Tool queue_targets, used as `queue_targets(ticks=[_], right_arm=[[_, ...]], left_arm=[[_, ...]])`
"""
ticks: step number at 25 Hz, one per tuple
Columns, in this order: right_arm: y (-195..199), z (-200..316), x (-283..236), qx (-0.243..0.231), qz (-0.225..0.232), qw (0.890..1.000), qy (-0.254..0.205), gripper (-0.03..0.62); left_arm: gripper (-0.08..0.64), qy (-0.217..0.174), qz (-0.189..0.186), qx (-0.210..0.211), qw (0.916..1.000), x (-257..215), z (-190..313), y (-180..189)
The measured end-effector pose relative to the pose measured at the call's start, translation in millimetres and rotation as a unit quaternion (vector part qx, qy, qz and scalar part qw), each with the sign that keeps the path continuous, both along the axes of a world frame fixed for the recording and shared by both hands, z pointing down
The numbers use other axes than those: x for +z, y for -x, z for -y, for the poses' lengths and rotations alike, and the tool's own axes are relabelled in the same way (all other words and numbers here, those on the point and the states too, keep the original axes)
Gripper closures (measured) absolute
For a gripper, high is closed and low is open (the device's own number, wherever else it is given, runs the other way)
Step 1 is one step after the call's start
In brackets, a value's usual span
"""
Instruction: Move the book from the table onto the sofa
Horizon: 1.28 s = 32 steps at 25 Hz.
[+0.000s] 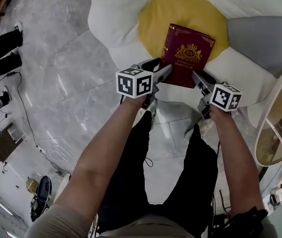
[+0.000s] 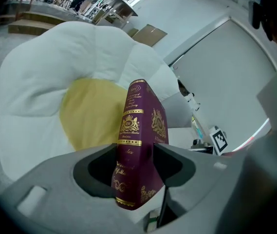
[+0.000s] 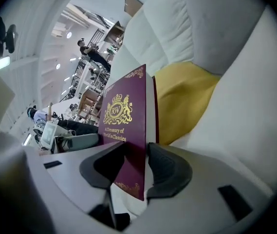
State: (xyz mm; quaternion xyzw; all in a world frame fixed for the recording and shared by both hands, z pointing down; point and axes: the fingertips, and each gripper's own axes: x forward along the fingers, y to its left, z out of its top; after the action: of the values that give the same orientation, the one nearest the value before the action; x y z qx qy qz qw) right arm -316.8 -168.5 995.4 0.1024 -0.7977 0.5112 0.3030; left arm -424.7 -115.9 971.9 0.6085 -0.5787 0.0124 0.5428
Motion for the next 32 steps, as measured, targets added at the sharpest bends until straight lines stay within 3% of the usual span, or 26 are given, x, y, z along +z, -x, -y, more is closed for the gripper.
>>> queue_targets(ticks=[8,15,20,24,27,29,32], right_arm=[[-15,1,15,-0.001,-0.015,1.000,-0.014,0.425],[-27,4,-4,-0.006,-0.046,0.998,-0.035,0.426],[-49,-9,-60,-0.024,-0.065,0.996,-0.058,0.469],[-66,-32,-124,-0.036,-0.062,0.995,-0.064,0.560],[-81,-55,-178,-0.049,-0.057,0.995,-0.065,0.576],[-90,-67,-212,-0.058,-0.051,0.995,-0.068,0.579],[-105,-85,-263,-0.072,-0.040,0.994,-0.077,0.580]], left_arm=[[0.325,0.003,-0.022,-0.019,0.9996,35,-8,-20],[0.325,0.032,0.022,0.006,0.9992,17,-19,-13],[0.325,0.025,0.031,0.022,0.9990,-49,-35,-17],[0.325,0.011,0.024,0.035,0.9990,-118,-51,-35],[0.334,0.007,0.028,0.054,0.9981,-174,-65,-50],[0.367,-0.004,0.036,0.062,0.9974,-212,-70,-57],[0.483,-0.023,0.050,0.061,0.9966,-269,-81,-69]])
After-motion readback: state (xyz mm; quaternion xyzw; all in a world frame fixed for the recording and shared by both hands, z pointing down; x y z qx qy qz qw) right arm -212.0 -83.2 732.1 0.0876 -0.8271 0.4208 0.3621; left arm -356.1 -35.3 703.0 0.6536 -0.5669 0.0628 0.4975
